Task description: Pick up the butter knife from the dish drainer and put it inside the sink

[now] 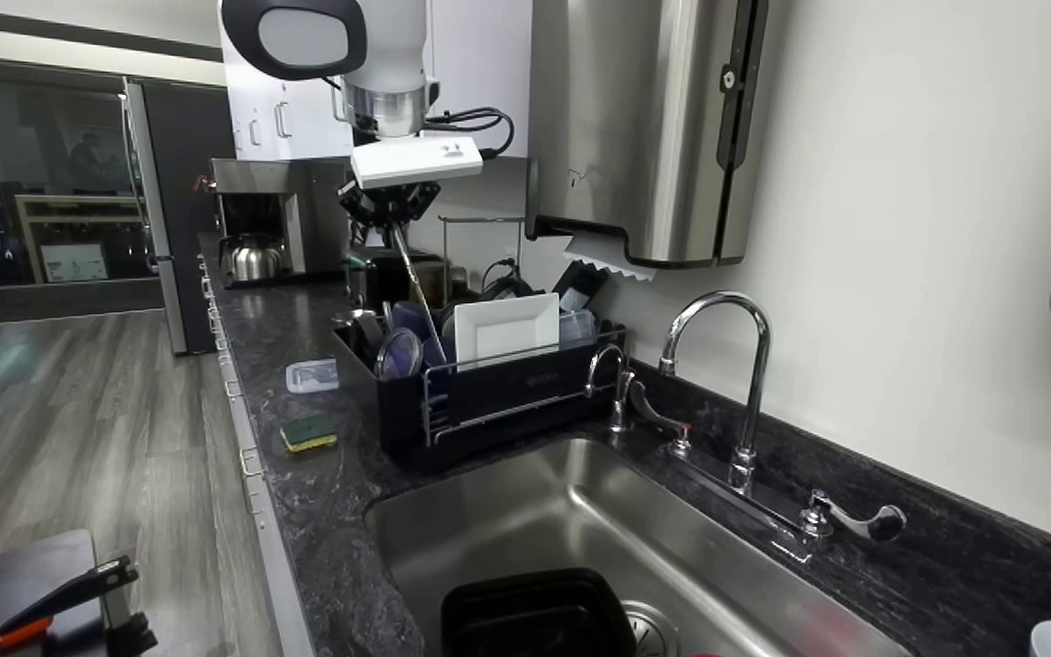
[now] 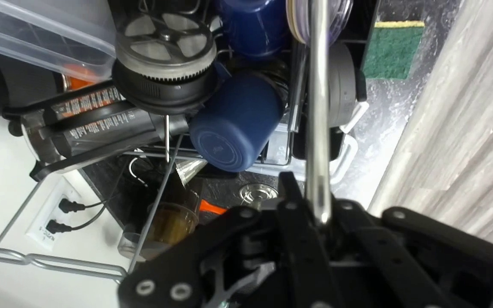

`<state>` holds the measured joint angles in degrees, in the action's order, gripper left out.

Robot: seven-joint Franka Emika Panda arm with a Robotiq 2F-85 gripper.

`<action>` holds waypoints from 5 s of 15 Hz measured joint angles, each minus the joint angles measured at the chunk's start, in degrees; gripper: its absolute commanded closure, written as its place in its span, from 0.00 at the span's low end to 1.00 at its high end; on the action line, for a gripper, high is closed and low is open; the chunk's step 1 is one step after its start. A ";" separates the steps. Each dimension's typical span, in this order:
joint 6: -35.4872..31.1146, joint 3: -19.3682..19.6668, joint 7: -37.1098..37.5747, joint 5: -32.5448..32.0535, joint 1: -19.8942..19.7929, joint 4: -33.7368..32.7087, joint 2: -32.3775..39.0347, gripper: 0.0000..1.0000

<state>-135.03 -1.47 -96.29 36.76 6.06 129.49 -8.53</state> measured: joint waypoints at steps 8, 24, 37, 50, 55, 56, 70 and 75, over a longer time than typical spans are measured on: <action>-0.63 3.05 4.40 -6.75 -1.85 0.04 2.21 0.98; -8.16 7.60 7.59 -10.66 -8.94 -0.98 15.35 0.98; -8.94 4.60 2.32 -3.56 -15.50 -3.53 21.23 0.98; -8.96 3.95 -3.64 7.67 -17.02 -5.15 24.69 0.98; -9.28 3.26 -2.69 8.05 -16.91 -5.65 25.56 0.98; -9.63 3.06 -1.77 8.05 -16.78 -5.75 25.55 0.98; -24.61 3.52 25.76 5.35 -13.34 -4.07 25.56 0.98; -27.95 6.93 34.84 2.27 -12.62 -2.83 25.63 0.98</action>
<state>-162.98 5.47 -61.45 39.03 -6.56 126.66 17.10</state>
